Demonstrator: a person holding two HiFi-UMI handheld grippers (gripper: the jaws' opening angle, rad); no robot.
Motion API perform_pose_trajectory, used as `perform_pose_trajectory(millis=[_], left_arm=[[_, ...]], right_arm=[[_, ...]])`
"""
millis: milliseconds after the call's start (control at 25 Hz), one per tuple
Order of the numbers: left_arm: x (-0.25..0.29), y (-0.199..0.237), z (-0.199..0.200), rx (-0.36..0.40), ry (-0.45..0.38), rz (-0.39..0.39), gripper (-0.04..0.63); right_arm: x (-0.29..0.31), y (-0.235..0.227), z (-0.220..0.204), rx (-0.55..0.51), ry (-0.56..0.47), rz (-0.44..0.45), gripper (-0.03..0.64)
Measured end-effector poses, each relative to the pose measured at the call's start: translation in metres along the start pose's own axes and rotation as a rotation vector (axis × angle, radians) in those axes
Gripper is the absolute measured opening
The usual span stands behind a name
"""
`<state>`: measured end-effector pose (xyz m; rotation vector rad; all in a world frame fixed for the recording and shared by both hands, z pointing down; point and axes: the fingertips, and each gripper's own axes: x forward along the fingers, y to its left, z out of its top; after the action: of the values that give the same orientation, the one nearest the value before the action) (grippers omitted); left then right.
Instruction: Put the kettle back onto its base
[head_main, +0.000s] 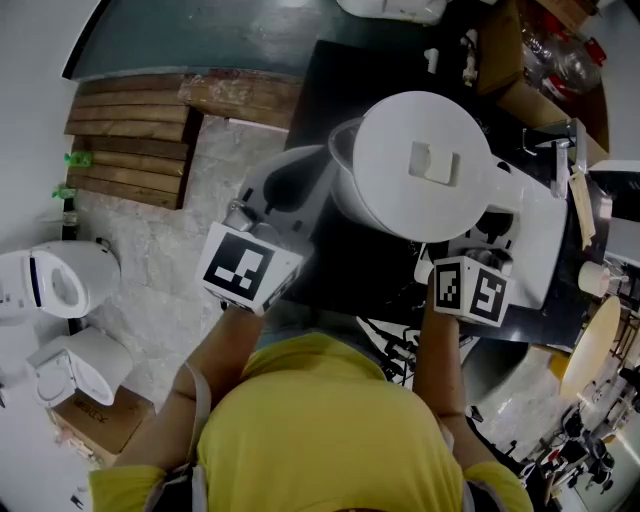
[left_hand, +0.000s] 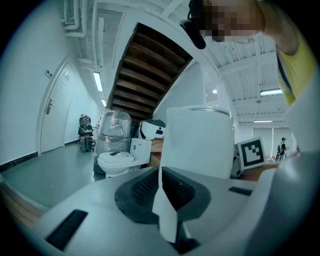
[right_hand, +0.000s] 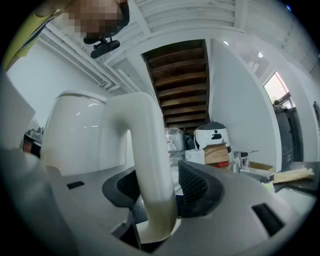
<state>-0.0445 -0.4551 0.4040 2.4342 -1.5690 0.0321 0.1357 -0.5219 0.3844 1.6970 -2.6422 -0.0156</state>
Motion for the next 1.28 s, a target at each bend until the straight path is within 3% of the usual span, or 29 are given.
perform_pose_trajectory(millis=[480, 880, 1280], left_arm=[[-0.011, -0.003, 0.000, 0.012, -0.010, 0.010, 0.031], [-0.042, -0.021, 0.015, 0.027, -0.050, 0.031, 0.031], [-0.077, -0.059, 0.046, 0.067, -0.122, 0.005, 0.031]], right_arm=[[-0.037, 0.004, 0.006, 0.049, 0.046, -0.052, 0.199], [-0.078, 0.014, 0.031, 0.050, 0.014, -0.043, 0.196], [-0.106, 0.043, 0.064, 0.031, -0.027, 0.034, 0.052]])
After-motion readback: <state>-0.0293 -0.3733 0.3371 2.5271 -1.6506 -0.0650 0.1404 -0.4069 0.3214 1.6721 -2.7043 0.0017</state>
